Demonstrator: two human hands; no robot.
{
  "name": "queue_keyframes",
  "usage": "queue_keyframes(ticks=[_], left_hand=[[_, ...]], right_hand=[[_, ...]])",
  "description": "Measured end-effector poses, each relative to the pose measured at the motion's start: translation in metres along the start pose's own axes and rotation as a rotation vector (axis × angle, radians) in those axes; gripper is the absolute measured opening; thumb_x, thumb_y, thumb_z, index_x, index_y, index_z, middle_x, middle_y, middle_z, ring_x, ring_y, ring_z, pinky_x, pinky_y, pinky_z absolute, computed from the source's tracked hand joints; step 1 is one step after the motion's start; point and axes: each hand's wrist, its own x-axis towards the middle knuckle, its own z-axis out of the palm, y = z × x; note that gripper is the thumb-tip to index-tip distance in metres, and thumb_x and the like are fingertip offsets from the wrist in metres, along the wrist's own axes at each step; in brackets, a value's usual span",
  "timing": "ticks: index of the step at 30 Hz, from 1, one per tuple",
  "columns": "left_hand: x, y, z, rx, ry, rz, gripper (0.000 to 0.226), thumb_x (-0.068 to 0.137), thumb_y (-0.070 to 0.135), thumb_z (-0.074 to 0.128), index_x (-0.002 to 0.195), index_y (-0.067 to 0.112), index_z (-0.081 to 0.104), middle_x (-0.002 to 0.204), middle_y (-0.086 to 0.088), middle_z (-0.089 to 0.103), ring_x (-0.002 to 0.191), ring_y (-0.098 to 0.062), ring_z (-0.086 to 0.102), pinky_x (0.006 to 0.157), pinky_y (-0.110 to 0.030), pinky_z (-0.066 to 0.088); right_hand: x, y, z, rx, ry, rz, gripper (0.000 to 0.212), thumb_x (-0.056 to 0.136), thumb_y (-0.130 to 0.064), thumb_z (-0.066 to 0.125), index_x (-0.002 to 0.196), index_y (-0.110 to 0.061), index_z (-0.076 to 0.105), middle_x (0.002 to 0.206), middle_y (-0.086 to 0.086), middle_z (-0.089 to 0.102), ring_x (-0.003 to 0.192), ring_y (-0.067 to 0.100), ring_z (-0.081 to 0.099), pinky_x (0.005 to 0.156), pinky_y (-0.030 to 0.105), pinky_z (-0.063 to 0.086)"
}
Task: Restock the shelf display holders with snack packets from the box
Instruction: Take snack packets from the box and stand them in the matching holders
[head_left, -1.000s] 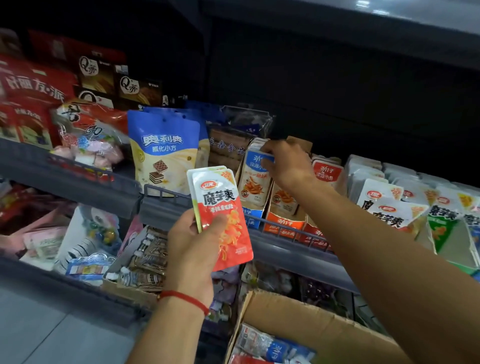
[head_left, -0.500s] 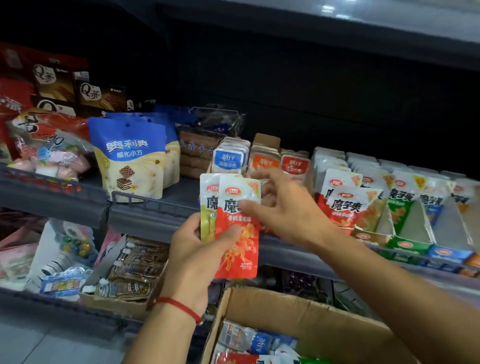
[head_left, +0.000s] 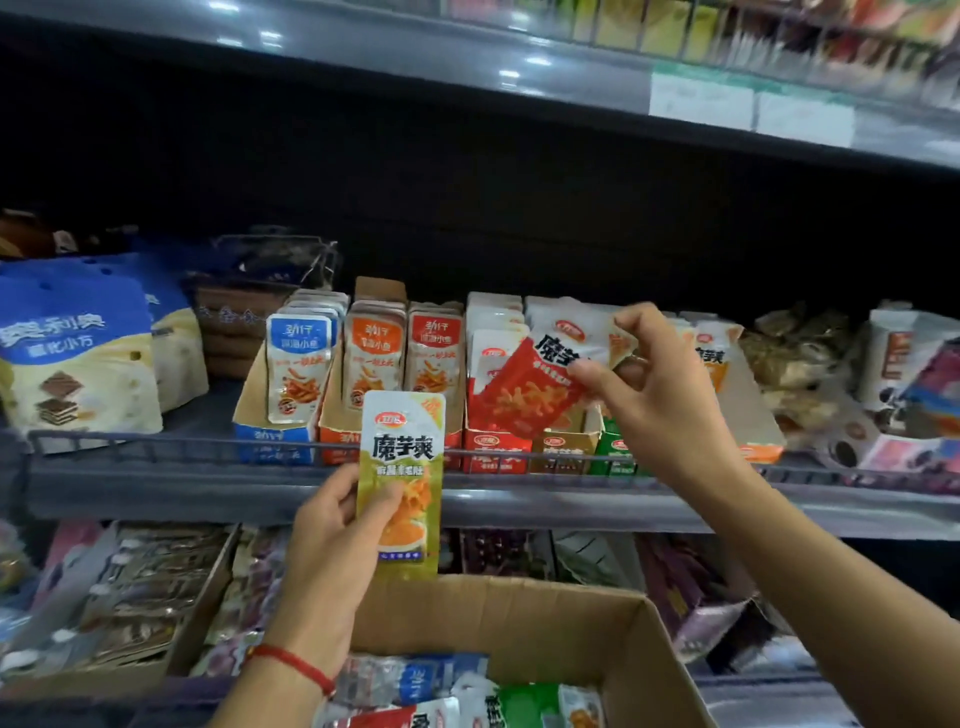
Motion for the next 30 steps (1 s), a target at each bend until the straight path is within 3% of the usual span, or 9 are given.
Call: queue_keyframes(ticks=[5,10,16,20,26,28,30], left_hand=[[0.000,-0.002,-0.001,0.009,0.026,-0.006,0.014,0.095,0.013,0.065,0.104,0.022,0.071,0.095,-0.003,0.080,0.085,-0.019,0.077,0.074,-0.036,0.056],[0.004,-0.002,-0.004,0.036,0.025,0.011,0.014,0.096,0.016,0.065,0.106,0.023,0.072,0.096,-0.002,0.080,0.088,-0.021,0.077,0.077,-0.039,0.058],[0.004,-0.001,0.000,0.005,0.003,0.002,0.014,0.097,0.016,0.064,0.106,0.025,0.069,0.092,0.002,0.079,0.083,-0.015,0.077,0.070,-0.031,0.055],[0.004,-0.001,0.002,-0.006,0.006,0.003,0.015,0.097,0.017,0.064,0.108,0.026,0.069,0.095,0.003,0.080,0.085,-0.015,0.077,0.071,-0.032,0.056],[0.006,-0.002,-0.001,0.009,0.005,0.014,0.015,0.098,0.018,0.064,0.109,0.023,0.071,0.097,0.000,0.079,0.089,-0.019,0.077,0.074,-0.035,0.058],[0.007,-0.002,0.000,0.011,0.010,0.013,0.013,0.097,0.018,0.064,0.108,0.024,0.070,0.096,0.001,0.079,0.087,-0.018,0.077,0.070,-0.033,0.057],[0.008,-0.002,0.001,0.011,0.017,0.011,0.013,0.097,0.019,0.064,0.108,0.025,0.070,0.096,0.002,0.079,0.086,-0.017,0.077,0.068,-0.032,0.058]], right_hand=[[0.012,0.006,0.006,-0.190,-0.027,-0.153,0.021,0.094,-0.013,0.073,0.096,-0.023,0.054,0.089,-0.008,0.070,0.084,0.006,0.068,0.061,0.012,0.050],[0.007,0.023,0.011,-0.201,-0.089,-0.136,0.016,0.094,-0.008,0.071,0.097,-0.013,0.056,0.093,-0.005,0.069,0.087,0.001,0.068,0.060,0.010,0.051],[0.030,0.011,0.003,-0.410,-0.200,-0.187,0.020,0.096,-0.021,0.070,0.101,-0.031,0.053,0.093,-0.013,0.066,0.084,0.003,0.068,0.063,0.015,0.056],[0.052,0.002,-0.001,-0.463,-0.325,-0.203,0.013,0.096,-0.024,0.068,0.103,-0.024,0.057,0.095,-0.015,0.069,0.088,0.002,0.070,0.070,0.023,0.060],[0.060,-0.003,-0.002,-0.441,-0.389,-0.186,0.012,0.096,-0.022,0.069,0.102,-0.027,0.060,0.091,-0.020,0.067,0.085,-0.001,0.071,0.062,0.012,0.057],[0.057,0.000,0.004,-0.500,-0.406,-0.200,0.014,0.096,-0.023,0.069,0.105,-0.030,0.060,0.095,-0.020,0.066,0.082,-0.003,0.067,0.062,0.014,0.055],[0.053,0.009,0.015,-0.579,-0.409,-0.191,0.021,0.096,-0.026,0.069,0.115,-0.028,0.062,0.105,-0.011,0.068,0.088,0.006,0.067,0.071,0.025,0.058]])
